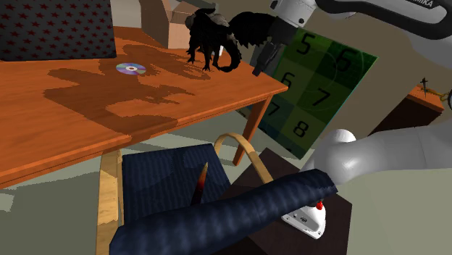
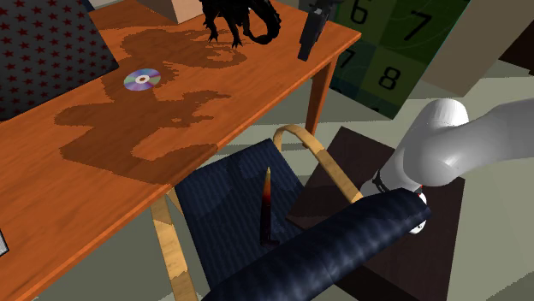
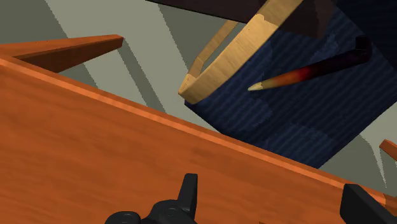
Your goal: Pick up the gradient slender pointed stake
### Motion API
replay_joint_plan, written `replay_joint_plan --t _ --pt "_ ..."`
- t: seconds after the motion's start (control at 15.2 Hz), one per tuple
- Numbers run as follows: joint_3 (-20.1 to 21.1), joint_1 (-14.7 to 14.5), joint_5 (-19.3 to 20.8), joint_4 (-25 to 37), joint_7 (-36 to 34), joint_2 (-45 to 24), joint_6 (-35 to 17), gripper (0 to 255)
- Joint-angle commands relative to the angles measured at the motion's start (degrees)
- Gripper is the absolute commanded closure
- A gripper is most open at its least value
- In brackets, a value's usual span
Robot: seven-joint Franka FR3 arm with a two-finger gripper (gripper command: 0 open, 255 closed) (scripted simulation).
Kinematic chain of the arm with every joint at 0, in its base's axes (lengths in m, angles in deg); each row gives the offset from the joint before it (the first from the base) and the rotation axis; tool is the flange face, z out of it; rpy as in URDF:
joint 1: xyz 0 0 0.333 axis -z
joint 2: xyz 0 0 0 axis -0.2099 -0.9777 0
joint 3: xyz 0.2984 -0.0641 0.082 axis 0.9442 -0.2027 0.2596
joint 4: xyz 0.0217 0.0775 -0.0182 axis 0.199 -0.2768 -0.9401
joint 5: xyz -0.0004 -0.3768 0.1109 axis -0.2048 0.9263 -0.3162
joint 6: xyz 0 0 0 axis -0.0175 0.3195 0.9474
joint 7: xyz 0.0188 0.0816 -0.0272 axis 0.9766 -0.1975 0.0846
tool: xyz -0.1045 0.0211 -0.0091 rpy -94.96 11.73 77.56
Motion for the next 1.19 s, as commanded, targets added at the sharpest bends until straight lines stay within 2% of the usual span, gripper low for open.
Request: replay_joint_plan --t 0.0,0.59,1.12 --pt "0.0 0.0 0.0 0.0 0.0 0.0 0.0 0" --pt "9.6 2.4 -5.8 -17.1 -18.9 4.4 -11.3 0" --pt "20.7 2.9 -13.6 -27.0 -36.4 1.2 -23.3 0"
